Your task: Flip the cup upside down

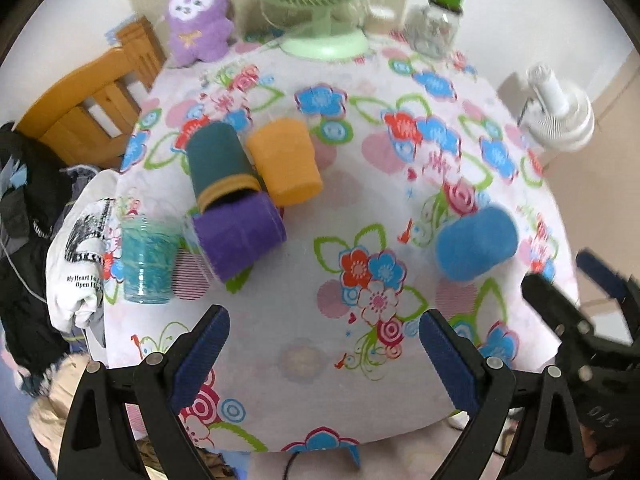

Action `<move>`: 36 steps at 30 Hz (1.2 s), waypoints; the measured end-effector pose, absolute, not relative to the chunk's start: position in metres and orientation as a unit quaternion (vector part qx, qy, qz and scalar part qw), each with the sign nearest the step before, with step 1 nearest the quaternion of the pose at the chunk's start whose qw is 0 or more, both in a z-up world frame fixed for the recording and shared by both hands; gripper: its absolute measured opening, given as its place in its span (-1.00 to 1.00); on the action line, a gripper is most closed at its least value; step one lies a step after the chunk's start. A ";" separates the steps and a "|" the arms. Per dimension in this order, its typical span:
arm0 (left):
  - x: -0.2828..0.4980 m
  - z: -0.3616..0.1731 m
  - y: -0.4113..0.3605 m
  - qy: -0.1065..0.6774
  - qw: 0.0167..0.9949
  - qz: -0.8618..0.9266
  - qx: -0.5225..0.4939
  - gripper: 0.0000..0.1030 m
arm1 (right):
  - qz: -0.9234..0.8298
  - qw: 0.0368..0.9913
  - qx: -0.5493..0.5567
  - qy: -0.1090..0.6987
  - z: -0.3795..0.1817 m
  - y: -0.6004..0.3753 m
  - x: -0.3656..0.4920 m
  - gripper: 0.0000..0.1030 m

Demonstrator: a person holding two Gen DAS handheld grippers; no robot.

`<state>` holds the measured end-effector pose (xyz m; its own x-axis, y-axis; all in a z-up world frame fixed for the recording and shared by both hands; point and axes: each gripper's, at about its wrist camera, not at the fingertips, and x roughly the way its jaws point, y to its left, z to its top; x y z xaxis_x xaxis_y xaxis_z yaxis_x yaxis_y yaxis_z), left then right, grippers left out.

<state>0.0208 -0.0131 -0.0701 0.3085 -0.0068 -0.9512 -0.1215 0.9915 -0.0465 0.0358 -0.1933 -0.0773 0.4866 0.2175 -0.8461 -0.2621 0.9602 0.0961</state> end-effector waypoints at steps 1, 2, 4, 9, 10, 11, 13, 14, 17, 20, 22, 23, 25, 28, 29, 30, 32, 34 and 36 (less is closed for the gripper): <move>0.021 -0.065 -0.011 0.583 0.809 0.038 -0.063 0.88 | 0.138 0.862 -0.021 0.487 -0.074 -0.194 0.035 0.86; 0.020 -0.060 -0.009 0.580 0.811 0.039 -0.068 0.88 | 0.134 0.862 -0.015 0.489 -0.069 -0.196 0.035 0.86; 0.018 -0.050 -0.008 0.571 0.816 0.041 -0.071 0.88 | 0.134 0.864 0.000 0.486 -0.060 -0.199 0.034 0.86; 0.014 -0.028 -0.009 0.553 0.829 0.043 -0.069 0.88 | 0.136 0.874 -0.004 0.466 -0.035 -0.197 0.030 0.86; 0.013 -0.025 -0.009 0.551 0.830 0.043 -0.068 0.88 | 0.133 0.877 -0.006 0.462 -0.031 -0.196 0.030 0.86; 0.013 -0.021 -0.010 0.550 0.831 0.045 -0.065 0.88 | 0.131 0.879 -0.007 0.459 -0.027 -0.196 0.030 0.86; 0.013 -0.016 -0.010 0.549 0.832 0.050 -0.058 0.88 | 0.131 0.880 -0.002 0.458 -0.021 -0.197 0.030 0.86; 0.013 -0.013 -0.009 0.547 0.833 0.054 -0.055 0.88 | 0.132 0.880 0.002 0.456 -0.017 -0.197 0.030 0.86; 0.014 -0.003 -0.006 0.536 0.840 0.061 -0.054 0.88 | 0.135 0.885 0.000 0.446 -0.007 -0.196 0.028 0.86; 0.014 0.008 -0.003 0.522 0.849 0.063 -0.058 0.88 | 0.135 0.891 -0.011 0.433 0.006 -0.192 0.026 0.86; 0.014 0.015 -0.003 0.514 0.854 0.063 -0.053 0.88 | 0.132 0.894 -0.014 0.428 0.013 -0.191 0.026 0.86; 0.013 0.018 -0.003 0.511 0.856 0.063 -0.051 0.88 | 0.131 0.895 -0.014 0.426 0.016 -0.191 0.026 0.86; 0.013 0.023 -0.003 0.504 0.860 0.062 -0.048 0.88 | 0.130 0.899 -0.014 0.419 0.023 -0.191 0.025 0.86; 0.012 0.029 -0.004 0.499 0.863 0.059 -0.044 0.88 | 0.126 0.903 -0.018 0.410 0.030 -0.189 0.023 0.86; 0.012 0.031 -0.005 0.497 0.865 0.058 -0.043 0.88 | 0.125 0.904 -0.019 0.409 0.031 -0.189 0.023 0.86; 0.012 0.033 -0.005 0.495 0.866 0.057 -0.043 0.88 | 0.122 0.904 -0.019 0.409 0.032 -0.188 0.023 0.86; 0.011 0.037 -0.005 0.490 0.869 0.055 -0.042 0.88 | 0.121 0.905 -0.018 0.408 0.033 -0.189 0.022 0.86; 0.010 0.039 -0.006 0.486 0.871 0.054 -0.040 0.88 | 0.118 0.905 -0.017 0.407 0.034 -0.189 0.022 0.86; 0.010 0.040 -0.006 0.484 0.872 0.054 -0.040 0.88 | 0.117 0.906 -0.018 0.407 0.034 -0.188 0.021 0.86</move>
<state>0.0103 -0.0060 0.0396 0.5253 0.0550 -0.8492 -0.1322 0.9911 -0.0176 0.0210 -0.1885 0.0345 0.6414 0.1969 -0.7415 -0.2258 0.9721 0.0627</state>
